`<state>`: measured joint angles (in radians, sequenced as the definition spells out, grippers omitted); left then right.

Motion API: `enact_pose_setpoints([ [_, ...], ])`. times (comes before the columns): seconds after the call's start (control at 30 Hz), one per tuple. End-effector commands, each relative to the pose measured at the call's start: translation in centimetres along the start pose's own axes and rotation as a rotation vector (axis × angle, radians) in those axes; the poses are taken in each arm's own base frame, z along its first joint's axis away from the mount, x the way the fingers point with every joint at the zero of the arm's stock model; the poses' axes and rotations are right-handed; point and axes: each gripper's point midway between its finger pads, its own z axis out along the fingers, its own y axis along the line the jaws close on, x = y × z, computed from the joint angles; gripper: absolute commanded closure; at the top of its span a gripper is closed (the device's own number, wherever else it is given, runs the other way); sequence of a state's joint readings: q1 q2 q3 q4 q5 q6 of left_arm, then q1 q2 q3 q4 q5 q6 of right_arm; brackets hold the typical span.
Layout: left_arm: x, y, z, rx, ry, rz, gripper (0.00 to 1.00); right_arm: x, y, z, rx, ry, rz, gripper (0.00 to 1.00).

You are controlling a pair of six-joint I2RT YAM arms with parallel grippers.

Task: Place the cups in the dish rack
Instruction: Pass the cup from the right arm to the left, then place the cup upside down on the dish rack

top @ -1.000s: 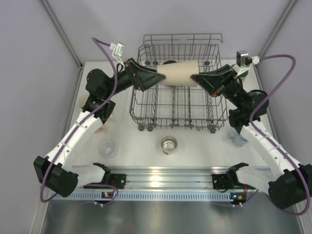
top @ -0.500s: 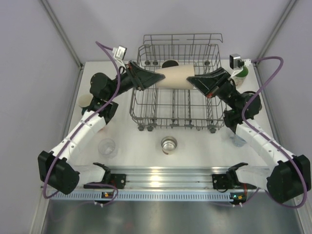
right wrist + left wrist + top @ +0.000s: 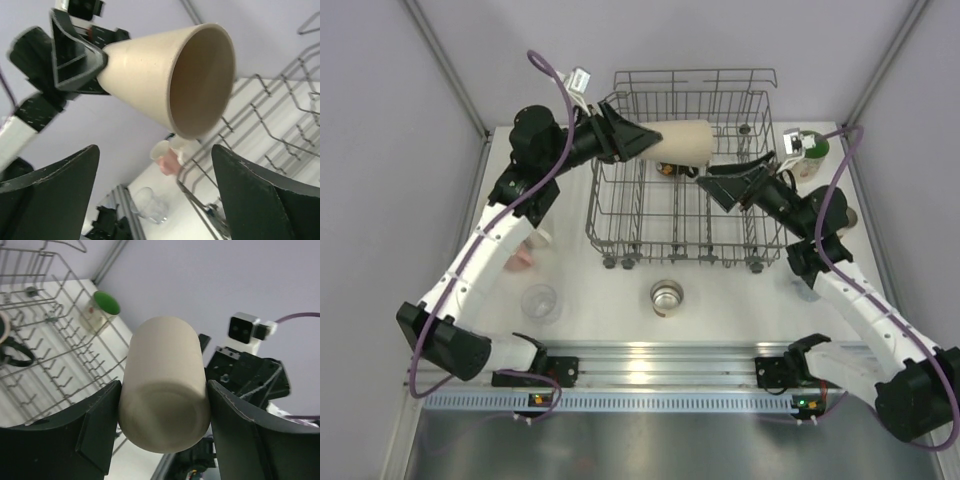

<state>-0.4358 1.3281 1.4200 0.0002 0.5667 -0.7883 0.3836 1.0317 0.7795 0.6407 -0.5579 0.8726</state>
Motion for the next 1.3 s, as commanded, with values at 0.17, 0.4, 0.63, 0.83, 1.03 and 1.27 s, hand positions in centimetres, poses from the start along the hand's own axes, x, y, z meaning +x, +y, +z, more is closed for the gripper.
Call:
enact_pose_setpoints([
  [0.17,-1.7,9.8,0.2,-0.43,0.067,0.213,1.0,2.0,-9.7,-4.8,0.512,0.023,-0.165,0.01],
  [0.4,-2.5,18.3,1.6,-0.72,0.155,0.315,1.0,5.5,-10.8,-5.2,0.507,0.094,-0.148,0.01],
  [0.63,-4.4,23.1,1.7,-0.918,0.18,0.445,1.0,5.8,-10.2,-4.6,0.505,0.118,-0.189,0.0],
  [0.83,-3.1,25.6,2.8,-0.93,0.253,0.465,1.0,6.1,-10.4,-4.4,0.518,0.141,-0.21,0.01],
  [1.03,-2.0,27.8,3.2,-0.962,0.287,0.466,1.0,6.3,-10.4,-4.5,0.523,0.149,-0.22,0.01],
  [1.27,-1.5,28.9,4.4,-0.943,0.301,0.461,1.0,6.4,-10.6,-4.5,0.53,0.152,-0.223,0.01],
])
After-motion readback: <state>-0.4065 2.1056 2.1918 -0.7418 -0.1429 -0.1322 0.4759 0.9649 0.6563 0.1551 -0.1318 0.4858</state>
